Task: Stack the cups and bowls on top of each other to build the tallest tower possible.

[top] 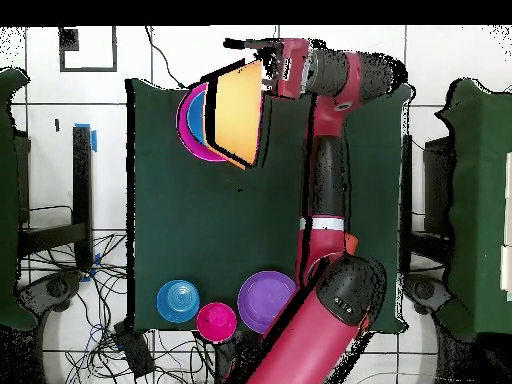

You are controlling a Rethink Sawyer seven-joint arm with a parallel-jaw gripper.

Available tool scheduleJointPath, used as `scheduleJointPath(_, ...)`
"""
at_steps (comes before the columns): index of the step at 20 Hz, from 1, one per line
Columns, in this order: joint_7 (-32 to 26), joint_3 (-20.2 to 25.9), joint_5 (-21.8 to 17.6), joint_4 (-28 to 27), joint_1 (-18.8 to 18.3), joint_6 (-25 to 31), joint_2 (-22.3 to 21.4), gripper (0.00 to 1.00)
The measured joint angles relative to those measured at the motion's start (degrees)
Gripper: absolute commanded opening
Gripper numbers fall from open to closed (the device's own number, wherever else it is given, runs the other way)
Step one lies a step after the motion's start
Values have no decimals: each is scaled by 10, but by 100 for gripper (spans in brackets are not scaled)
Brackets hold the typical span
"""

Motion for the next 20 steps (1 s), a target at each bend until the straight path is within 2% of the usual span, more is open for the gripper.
scheduleJointPath(20, 0, -11, 5, -2, 0, 0, -1, 100)
